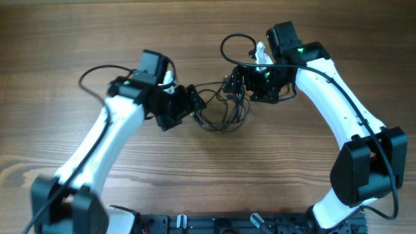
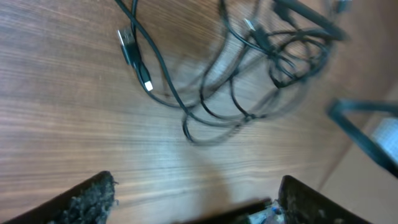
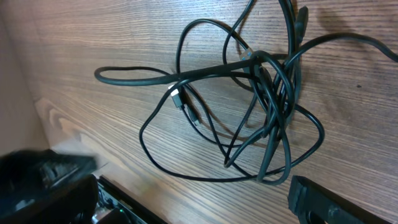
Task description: Untangle cables
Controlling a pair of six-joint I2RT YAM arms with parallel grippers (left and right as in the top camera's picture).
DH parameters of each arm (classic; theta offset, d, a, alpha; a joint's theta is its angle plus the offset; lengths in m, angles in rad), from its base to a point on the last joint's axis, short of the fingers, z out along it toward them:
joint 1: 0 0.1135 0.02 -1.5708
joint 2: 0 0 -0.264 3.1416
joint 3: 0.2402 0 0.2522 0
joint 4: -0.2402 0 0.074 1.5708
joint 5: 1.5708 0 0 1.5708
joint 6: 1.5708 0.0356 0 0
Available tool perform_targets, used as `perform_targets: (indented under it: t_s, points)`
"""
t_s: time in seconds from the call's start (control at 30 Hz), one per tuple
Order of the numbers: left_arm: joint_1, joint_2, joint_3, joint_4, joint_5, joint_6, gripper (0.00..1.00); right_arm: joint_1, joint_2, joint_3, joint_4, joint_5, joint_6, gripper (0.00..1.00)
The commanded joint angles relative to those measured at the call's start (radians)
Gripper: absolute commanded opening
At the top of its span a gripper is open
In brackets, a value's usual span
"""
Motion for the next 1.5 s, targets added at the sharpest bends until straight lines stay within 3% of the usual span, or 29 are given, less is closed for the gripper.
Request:
perform_targets:
  t_s: [0.0,0.23,0.43,0.57,0.67,0.83,1.13,1.3,1.47]
  points:
    - [-0.006,0.088,0.004,0.036,-0.018,0.008,0.73,0.002,0.006,-0.003,-0.002,-0.02,-0.018,1.0]
    - [-0.015,0.171,0.004,0.091,-0.008,0.012,0.73,0.002,0.006,-0.003,0.014,-0.02,-0.018,1.0]
    - [-0.08,0.208,0.004,0.171,0.008,0.012,0.61,0.002,0.006,-0.003,0.016,-0.02,-0.018,1.0]
    - [-0.133,0.23,0.004,0.206,-0.07,0.007,0.53,0.002,0.006,-0.003,0.011,-0.019,-0.019,1.0]
    - [-0.158,0.253,0.004,0.214,-0.114,0.007,0.43,0.002,0.006,-0.003,0.008,-0.019,-0.02,1.0]
    - [-0.163,0.272,0.004,0.217,-0.114,0.008,0.04,0.002,0.006,-0.003,0.008,-0.013,-0.018,1.0]
    - [-0.162,0.203,0.006,0.263,0.005,0.016,0.04,0.002,0.01,-0.003,-0.043,0.134,-0.018,1.0]
    - [-0.162,0.069,0.006,0.389,0.161,0.015,0.04,0.002,0.011,-0.003,-0.061,0.215,0.02,1.0]
    - [-0.162,-0.082,0.006,0.461,0.193,0.003,0.04,0.003,0.011,-0.024,-0.055,0.341,0.062,1.0]
